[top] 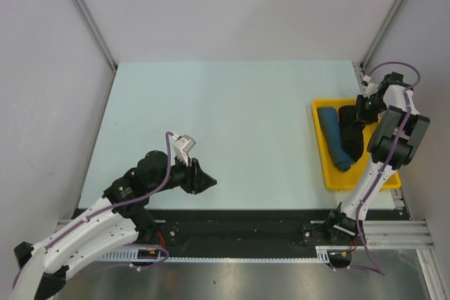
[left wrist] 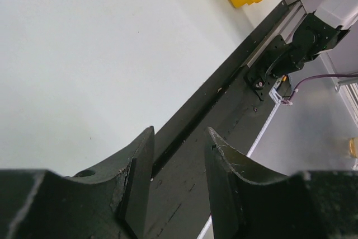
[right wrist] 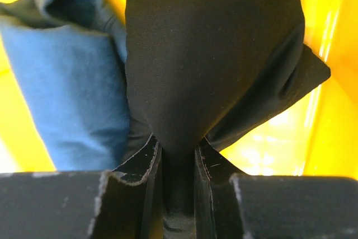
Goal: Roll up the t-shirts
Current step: Place the T-shirt in the bin.
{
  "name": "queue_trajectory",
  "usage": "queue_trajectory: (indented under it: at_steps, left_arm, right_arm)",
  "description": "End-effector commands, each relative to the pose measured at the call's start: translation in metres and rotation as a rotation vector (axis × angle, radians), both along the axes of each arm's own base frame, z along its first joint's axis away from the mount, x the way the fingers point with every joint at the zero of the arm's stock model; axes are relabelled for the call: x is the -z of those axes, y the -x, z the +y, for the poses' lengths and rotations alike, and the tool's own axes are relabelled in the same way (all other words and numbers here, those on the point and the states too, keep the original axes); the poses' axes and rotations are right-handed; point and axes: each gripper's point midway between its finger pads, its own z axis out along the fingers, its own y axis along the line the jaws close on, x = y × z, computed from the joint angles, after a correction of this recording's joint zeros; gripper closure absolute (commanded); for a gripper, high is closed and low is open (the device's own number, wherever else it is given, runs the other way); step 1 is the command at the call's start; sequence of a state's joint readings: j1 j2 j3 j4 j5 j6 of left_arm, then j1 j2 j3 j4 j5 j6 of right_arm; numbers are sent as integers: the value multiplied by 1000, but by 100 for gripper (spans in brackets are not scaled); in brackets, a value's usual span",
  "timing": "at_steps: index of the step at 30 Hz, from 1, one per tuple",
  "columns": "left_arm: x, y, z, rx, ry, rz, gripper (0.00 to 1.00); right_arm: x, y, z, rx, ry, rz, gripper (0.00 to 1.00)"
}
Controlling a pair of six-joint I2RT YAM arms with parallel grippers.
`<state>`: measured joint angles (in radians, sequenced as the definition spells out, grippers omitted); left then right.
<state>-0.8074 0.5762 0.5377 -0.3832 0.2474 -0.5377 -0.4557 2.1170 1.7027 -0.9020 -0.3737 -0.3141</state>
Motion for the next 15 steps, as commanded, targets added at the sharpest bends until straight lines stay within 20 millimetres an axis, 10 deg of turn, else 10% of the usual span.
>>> queue_trajectory:
  at_steps: [1, 15]
  left_arm:
    - [-7, -5, -1, -1, 11, -35, 55]
    - [-3, -9, 1, -24, -6, -28, 55]
  right_arm:
    - [-9, -27, -26, -19, 207, -65, 100]
    - [-5, -39, -38, -80, 357, -47, 100]
